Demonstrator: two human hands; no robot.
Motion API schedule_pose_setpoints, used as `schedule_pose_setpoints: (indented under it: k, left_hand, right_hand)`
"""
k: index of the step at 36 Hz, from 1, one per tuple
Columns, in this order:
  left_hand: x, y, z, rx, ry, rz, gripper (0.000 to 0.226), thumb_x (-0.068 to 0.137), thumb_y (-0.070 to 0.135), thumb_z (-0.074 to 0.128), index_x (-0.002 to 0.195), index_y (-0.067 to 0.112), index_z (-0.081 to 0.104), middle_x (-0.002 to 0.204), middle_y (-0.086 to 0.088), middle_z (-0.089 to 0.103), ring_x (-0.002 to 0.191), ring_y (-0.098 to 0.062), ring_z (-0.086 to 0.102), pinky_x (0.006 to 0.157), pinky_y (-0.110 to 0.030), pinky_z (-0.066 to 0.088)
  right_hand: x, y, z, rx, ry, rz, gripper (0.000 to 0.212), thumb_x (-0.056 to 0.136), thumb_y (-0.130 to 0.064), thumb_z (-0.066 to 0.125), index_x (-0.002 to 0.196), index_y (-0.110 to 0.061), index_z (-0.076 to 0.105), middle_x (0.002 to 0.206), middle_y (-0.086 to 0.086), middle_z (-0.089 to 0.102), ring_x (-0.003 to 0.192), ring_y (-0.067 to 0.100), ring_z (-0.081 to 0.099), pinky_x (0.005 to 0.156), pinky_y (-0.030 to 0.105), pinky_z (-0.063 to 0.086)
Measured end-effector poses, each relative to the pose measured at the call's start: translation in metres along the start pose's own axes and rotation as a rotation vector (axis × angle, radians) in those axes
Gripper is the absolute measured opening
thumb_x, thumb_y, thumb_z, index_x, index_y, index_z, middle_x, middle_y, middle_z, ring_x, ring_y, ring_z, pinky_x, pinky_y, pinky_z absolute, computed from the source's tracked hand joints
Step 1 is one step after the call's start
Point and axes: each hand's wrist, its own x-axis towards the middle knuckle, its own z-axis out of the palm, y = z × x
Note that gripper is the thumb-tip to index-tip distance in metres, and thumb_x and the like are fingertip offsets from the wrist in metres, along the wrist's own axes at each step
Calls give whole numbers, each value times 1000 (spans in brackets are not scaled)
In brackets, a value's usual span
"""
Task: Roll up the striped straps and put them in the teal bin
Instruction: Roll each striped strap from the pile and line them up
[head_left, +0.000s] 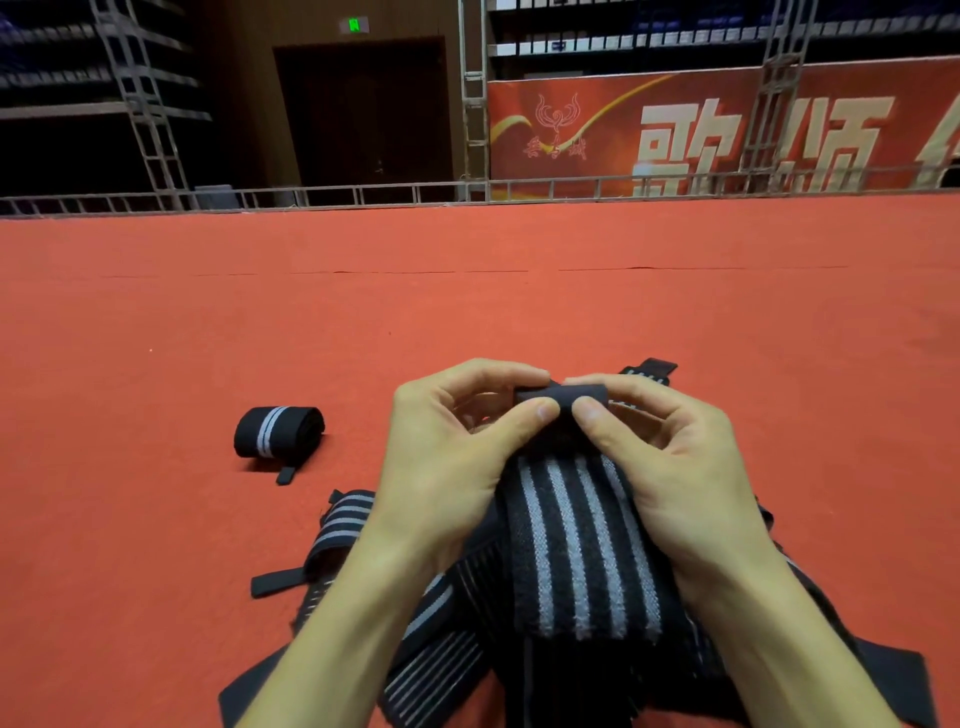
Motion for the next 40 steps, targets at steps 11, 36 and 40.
schedule_pose_setpoints:
  k: [11, 36, 40]
  left_hand:
    - [-2, 4, -5, 176, -124, -15, 12, 91, 7, 66, 93, 19, 67, 89, 1, 72, 68, -26, 63, 60, -54, 54]
    - [3, -5, -8, 115, -170, 184, 27, 70, -6, 74, 78, 18, 66, 95, 6, 67, 99, -13, 66, 77, -22, 52]
    - [2, -1, -12, 78, -192, 32, 33, 69, -5, 78, 89, 18, 64, 101, 5, 68, 96, -16, 67, 79, -32, 58]
  right_hand:
    - [-1, -3, 0, -89, 23, -117, 21, 88, 1, 65, 92, -18, 74, 87, -5, 77, 84, 8, 72, 73, 18, 54]
    - [0, -3, -2, -11, -24, -56, 23, 69, -24, 75, 92, -21, 77, 92, 2, 77, 87, 19, 74, 78, 34, 59]
    - [0, -5, -3, -2, -28, -53, 26, 66, -20, 76, 92, -20, 77, 90, 3, 77, 82, 18, 74, 71, 27, 58]
